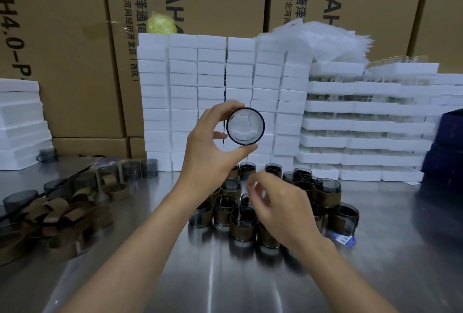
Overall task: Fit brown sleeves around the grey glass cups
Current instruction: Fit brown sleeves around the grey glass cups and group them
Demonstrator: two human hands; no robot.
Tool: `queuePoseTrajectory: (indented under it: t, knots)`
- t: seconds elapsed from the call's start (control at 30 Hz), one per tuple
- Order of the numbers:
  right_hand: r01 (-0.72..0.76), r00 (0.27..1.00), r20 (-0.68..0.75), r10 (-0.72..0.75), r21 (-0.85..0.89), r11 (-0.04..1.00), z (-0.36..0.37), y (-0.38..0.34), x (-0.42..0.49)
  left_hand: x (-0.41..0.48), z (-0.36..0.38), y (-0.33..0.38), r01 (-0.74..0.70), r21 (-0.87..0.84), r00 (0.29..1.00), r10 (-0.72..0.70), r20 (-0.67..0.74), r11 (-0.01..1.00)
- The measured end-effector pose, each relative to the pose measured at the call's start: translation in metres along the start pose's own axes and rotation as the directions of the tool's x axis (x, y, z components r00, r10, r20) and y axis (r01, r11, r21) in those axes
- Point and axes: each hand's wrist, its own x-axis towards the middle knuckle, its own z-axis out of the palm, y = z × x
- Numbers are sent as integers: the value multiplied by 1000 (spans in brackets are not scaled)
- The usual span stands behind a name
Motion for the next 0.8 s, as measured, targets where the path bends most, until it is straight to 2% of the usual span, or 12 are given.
queuePoseTrajectory:
  t: [0.07, 0.1, 0.13, 0.2, 0.23, 0.27, 0.3, 0.47, 0.57, 0.63, 0.7, 0.8]
  knots:
    - [6, 982, 187, 12, -94, 996, 8, 2, -6, 2, 2, 3, 166, -221, 986, -167, 15, 961]
    - [12, 967, 253, 22, -131, 991, 12, 4, -8, 4, 3, 6, 278, -362, 960, -271, 72, 890]
    - [19, 954, 299, 29, -156, 988, 15, 5, -11, 4, 3, 9, 401, -507, 915, -365, 173, 763]
    - [27, 937, 348, 41, -188, 982, 19, 7, -14, 3, 3, 15, 612, -711, 775, -444, 450, 348]
    - [34, 933, 358, 40, -198, 980, 21, 7, -14, 2, 4, 17, 659, -739, 712, -435, 552, 142]
    - [42, 934, 356, 33, -201, 979, 21, 8, -15, 1, 4, 19, 675, -738, 673, -416, 612, 7]
    - [46, 935, 354, 28, -198, 979, 22, 8, -15, 0, 5, 20, 678, -733, 655, -406, 637, -55]
    - [38, 943, 330, 36, -216, 976, 22, 7, -15, -3, 11, 18, 702, -710, 625, -432, 650, -54]
    - [-42, 977, 202, 74, -157, 987, 19, 2, -14, -5, 12, 11, 717, -697, 608, -464, 644, -28]
    - [-139, 990, 26, 138, 33, 990, 14, -6, -12, -6, 12, 9, 723, -691, 594, -502, 629, -9]
    - [-193, 970, -102, 223, 239, 952, 10, -12, -9, -7, 12, 8, 719, -695, 576, -544, 610, -19]
    - [-249, 927, -133, 352, 484, 839, 3, -23, -2, -14, 13, 6, 740, -671, 551, -612, 567, 45]
